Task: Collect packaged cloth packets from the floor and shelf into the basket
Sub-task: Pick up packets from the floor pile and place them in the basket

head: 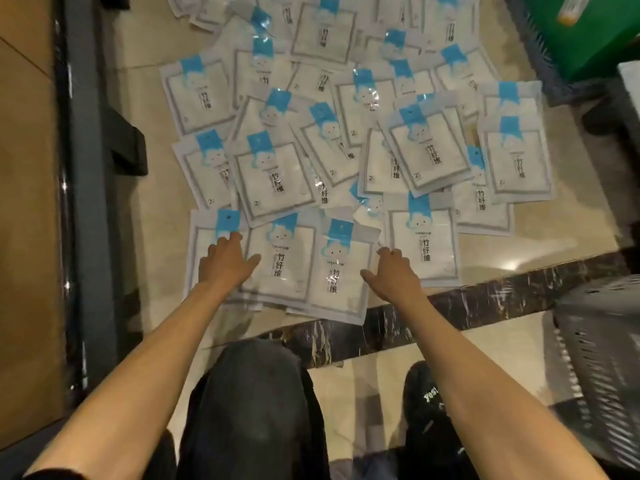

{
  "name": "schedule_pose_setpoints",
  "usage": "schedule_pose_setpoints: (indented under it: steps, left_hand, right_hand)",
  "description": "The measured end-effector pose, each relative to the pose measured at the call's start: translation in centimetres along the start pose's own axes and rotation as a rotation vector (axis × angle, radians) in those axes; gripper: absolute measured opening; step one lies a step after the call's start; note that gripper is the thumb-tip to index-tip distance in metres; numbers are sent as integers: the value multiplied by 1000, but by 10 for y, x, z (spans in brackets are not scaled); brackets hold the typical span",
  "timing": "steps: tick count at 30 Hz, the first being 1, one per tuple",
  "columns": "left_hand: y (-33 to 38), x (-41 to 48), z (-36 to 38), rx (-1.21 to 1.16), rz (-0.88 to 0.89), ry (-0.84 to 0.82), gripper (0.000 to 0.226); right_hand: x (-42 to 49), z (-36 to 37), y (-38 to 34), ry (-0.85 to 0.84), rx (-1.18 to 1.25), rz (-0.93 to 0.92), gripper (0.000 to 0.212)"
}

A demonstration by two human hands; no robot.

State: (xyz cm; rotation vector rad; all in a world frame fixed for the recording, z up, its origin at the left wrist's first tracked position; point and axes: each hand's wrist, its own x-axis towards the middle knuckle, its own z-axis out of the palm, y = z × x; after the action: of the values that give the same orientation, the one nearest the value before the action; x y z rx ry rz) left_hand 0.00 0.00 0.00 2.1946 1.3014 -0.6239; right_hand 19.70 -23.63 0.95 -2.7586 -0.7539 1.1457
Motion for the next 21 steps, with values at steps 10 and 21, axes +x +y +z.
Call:
schedule_pose_setpoints:
  steps: [10, 21]
  left_hand:
    - [-32, 54, 73, -189, -117, 114, 85]
    - [-18, 48, 83, -611, -167, 110, 45]
  right_hand:
    - [53, 80, 7, 142, 302, 207, 90]
    - [62, 99, 11, 196, 761, 358, 51]
